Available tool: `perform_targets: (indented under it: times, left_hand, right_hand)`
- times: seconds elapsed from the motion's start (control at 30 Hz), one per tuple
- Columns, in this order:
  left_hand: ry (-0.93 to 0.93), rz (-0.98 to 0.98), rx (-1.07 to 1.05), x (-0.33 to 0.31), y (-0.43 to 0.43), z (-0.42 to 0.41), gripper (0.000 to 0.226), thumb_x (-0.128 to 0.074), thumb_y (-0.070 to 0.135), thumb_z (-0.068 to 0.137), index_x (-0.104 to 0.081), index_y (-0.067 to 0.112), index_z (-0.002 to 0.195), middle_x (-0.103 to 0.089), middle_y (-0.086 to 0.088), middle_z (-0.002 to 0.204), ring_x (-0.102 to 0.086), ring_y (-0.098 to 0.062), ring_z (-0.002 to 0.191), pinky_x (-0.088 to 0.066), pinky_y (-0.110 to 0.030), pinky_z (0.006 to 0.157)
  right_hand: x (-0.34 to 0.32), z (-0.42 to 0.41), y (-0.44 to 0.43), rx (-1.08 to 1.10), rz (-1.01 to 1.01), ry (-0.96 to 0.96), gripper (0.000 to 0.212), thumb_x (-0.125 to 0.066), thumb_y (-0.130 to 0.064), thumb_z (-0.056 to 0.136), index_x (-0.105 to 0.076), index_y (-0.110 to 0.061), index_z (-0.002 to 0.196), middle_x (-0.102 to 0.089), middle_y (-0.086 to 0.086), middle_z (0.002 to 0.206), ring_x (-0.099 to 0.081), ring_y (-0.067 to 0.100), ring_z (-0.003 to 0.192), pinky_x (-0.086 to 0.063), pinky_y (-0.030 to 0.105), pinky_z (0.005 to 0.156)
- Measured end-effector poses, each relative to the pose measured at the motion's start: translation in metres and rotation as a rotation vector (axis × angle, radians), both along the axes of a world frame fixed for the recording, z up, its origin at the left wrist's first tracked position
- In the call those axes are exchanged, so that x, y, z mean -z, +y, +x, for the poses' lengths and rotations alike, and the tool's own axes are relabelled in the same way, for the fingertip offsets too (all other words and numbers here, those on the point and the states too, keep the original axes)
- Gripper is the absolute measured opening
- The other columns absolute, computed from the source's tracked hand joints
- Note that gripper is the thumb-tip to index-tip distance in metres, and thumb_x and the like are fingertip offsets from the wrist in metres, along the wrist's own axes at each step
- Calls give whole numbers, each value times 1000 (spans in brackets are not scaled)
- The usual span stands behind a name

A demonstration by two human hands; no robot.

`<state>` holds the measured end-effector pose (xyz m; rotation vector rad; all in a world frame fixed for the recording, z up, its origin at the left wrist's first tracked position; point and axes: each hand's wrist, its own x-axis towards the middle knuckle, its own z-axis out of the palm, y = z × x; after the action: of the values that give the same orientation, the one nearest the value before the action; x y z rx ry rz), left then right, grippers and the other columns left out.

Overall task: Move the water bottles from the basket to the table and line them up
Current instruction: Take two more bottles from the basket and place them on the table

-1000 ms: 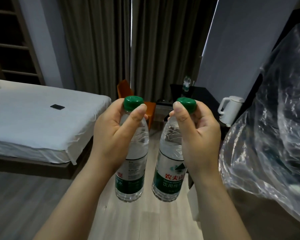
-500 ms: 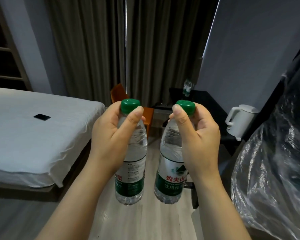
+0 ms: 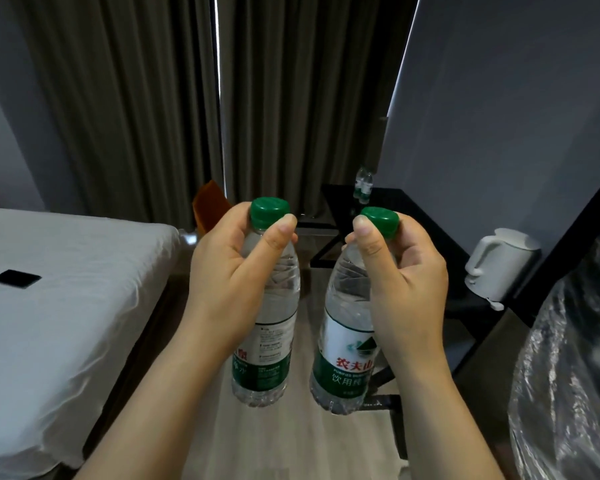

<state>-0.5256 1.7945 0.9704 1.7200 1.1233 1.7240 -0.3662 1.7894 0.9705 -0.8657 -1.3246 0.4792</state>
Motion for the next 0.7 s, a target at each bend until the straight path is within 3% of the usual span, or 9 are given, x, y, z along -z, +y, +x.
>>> perform_targets:
  times: [0.1,0.4,0.57,0.7]
  left_hand:
    - [-7,-7,8,5,41,-12,23,-53,44,90,-65,24,88,-69,6,85,-66,-8,82,-49,-14,68]
    - [19,-12,29,15,183,-28,23,-53,44,90,-65,24,87,-69,4,84,-66,-10,80,-54,-28,69]
    - [17,0,14,8,271,-26,26,-53,48,88,-65,25,88,-70,5,84,-66,-7,78,-54,-24,67]
    - [-1,0,-2,7,334,-24,23,-54,47,88,-64,25,88,-70,4,85,-67,-8,79,-56,-34,69]
  right_hand:
    - [3,-11,39,7,-12,10,16,-62,-37,90,-66,-22,92,-69,-5,85,-66,8,82,-49,15,71]
    - [12,-29,177,22,-23,20,19,-62,-37,90,-66,-19,91,-69,-3,83,-66,11,79,-50,19,70]
    - [7,-28,266,14,-30,19,18,-63,-37,90,-66,-19,91,-70,-3,82,-67,9,77,-50,18,67]
    - [5,-27,328,12,-32,12,16,-62,-38,89,-65,-22,91,-70,-4,83,-67,8,78,-50,17,68]
